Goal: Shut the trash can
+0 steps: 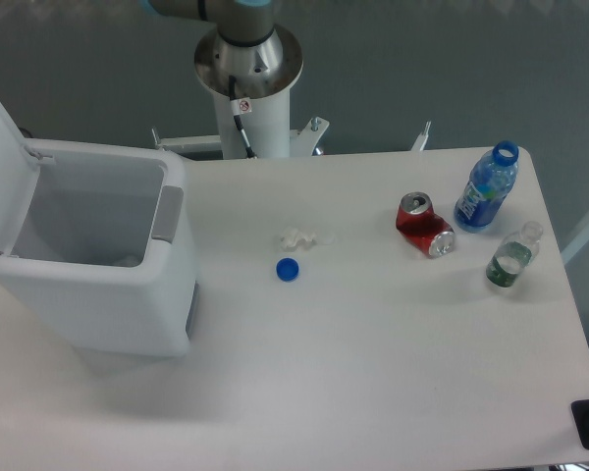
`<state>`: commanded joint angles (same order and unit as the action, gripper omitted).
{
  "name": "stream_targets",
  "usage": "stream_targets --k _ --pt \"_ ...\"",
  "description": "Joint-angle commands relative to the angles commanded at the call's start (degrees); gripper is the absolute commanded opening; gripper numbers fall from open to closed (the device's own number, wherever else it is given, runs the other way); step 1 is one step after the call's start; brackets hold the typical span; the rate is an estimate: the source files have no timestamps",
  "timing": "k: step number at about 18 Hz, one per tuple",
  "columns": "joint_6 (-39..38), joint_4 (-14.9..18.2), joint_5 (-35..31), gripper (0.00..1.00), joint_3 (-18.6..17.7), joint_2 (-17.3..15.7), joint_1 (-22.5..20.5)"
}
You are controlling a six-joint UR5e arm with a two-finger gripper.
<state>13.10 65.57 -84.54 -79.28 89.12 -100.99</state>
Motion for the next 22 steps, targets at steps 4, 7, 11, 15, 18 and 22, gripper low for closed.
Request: stream_targets --k 4,7,11,15,18,22 --pt "-0.09 1.32 -1.93 0.05 0.09 0.00 0.70" --pt "-0.09 1.58 -3.60 0.05 0.35 0.09 0.97" --pt "-0.61 2.29 -5.89 0.05 0.53 0.00 1.23" --pt "-0.88 2.37 -7.91 0.05 0.53 0.26 1.32" --pt "-0.88 2.90 -9.41 0.05 0.79 0.18 1.32" --pt "-0.97 3.78 -11.42 0.05 1.05 0.35 1.23"
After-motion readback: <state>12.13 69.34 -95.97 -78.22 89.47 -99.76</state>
